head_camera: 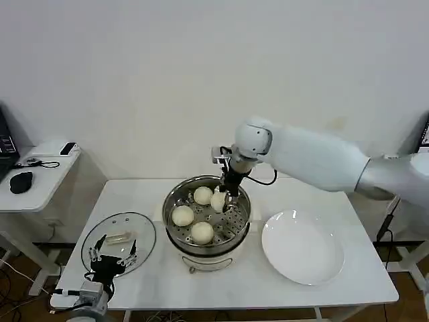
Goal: Take steamed baozi put them in steamer then cover it.
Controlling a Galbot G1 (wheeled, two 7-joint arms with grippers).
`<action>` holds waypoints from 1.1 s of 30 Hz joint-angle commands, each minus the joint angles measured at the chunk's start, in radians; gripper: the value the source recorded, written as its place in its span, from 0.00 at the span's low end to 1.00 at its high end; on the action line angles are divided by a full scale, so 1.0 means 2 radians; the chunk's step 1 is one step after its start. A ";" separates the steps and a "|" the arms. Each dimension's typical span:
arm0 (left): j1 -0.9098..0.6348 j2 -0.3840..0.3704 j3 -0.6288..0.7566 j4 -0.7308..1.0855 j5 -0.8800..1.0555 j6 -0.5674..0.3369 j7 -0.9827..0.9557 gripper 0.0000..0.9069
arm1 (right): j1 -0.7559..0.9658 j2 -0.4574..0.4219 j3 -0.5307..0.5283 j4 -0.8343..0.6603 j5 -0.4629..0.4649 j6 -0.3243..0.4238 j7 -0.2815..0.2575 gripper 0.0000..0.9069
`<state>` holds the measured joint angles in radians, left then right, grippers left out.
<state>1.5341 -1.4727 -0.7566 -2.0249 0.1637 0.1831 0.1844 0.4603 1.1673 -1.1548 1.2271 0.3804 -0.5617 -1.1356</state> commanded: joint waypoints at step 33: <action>-0.001 -0.002 0.002 -0.005 -0.010 -0.006 -0.010 1.00 | 0.006 0.003 -0.013 -0.007 -0.005 0.004 0.016 1.00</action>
<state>1.5305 -1.4744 -0.7498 -2.0329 0.1490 0.1769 0.1782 0.4409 1.2055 -1.2003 1.1783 0.3530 -0.5538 -1.1121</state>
